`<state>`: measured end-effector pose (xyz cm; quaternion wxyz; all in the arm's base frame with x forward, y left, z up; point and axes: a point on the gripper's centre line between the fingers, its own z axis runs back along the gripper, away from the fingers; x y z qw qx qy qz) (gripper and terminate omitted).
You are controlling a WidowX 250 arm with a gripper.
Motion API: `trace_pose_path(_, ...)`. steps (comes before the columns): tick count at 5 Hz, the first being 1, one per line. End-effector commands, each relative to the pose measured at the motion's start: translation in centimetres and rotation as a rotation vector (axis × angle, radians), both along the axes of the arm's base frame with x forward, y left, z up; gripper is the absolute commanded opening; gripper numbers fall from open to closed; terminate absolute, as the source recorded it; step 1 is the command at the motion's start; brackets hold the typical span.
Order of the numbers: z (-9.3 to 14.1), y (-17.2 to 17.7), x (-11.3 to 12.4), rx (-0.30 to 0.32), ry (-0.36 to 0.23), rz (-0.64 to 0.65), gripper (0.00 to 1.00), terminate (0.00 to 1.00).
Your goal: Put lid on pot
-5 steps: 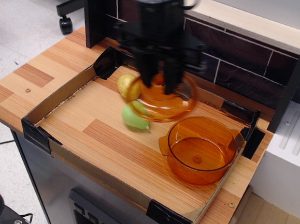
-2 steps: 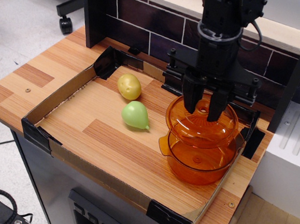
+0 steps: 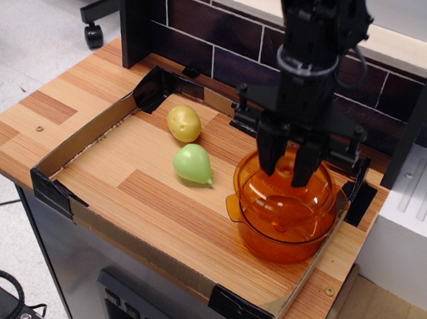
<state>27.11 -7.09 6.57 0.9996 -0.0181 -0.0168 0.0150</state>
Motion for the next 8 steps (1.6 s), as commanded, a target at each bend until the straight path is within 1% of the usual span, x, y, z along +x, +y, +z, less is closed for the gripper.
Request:
trace_pose_path(1,0.0,-0.3,0.0,0.011,-0.046,-0.019,0.00,0.00)
trace_pose_path(4,-0.7,-1.2,-0.3,0.017,-0.028,-0.018,0.00,0.00)
trace_pose_path(5,0.1,-0.9,-0.1,-0.005,-0.048,-0.007,1.00,0.00)
trace_pose_path(6,1.8,0.0,0.1,-0.049,-0.070,-0.003,1.00,0.00)
trace_pose_path(7,3.7,0.8,0.0,-0.073,-0.088,0.002,1.00,0.00)
trace_pose_path(8,4.9,2.0,-0.2,-0.080,-0.094,0.013,1.00,1.00)
